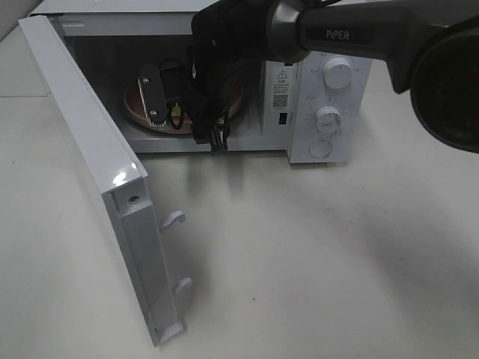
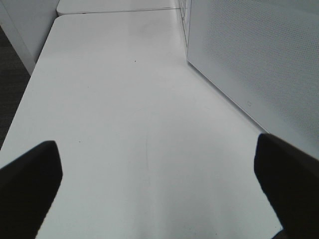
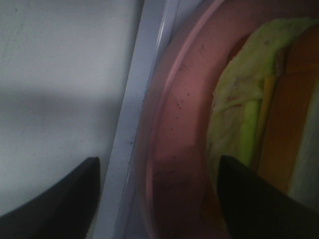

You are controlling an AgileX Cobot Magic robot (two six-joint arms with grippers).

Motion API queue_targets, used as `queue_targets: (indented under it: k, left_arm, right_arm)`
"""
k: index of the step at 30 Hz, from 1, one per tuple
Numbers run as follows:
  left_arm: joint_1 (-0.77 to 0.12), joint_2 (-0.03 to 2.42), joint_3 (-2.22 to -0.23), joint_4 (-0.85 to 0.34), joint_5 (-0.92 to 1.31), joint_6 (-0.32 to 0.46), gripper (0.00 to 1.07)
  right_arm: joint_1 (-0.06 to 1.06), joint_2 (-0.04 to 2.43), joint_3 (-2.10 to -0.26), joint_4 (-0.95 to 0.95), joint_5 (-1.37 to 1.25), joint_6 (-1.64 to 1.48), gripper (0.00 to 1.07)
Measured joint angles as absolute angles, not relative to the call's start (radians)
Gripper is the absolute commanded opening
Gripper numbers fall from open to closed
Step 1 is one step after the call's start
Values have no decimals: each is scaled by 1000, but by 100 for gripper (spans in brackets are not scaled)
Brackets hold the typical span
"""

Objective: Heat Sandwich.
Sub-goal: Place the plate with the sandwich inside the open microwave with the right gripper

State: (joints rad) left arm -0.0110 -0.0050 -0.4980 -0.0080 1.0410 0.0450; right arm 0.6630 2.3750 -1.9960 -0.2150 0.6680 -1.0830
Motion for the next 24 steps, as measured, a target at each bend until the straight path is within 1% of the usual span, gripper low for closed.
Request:
queue_targets:
  k: [16,24]
  left_arm:
    - [-11,-5,-498,-8,1041,45,104]
    - [-11,-5,-498,-8,1041,45,104]
  right_arm:
    - [663,2375,-1988,-215,652,-1033,75]
    - [663,2335,-1895,-217,566,-1020,75]
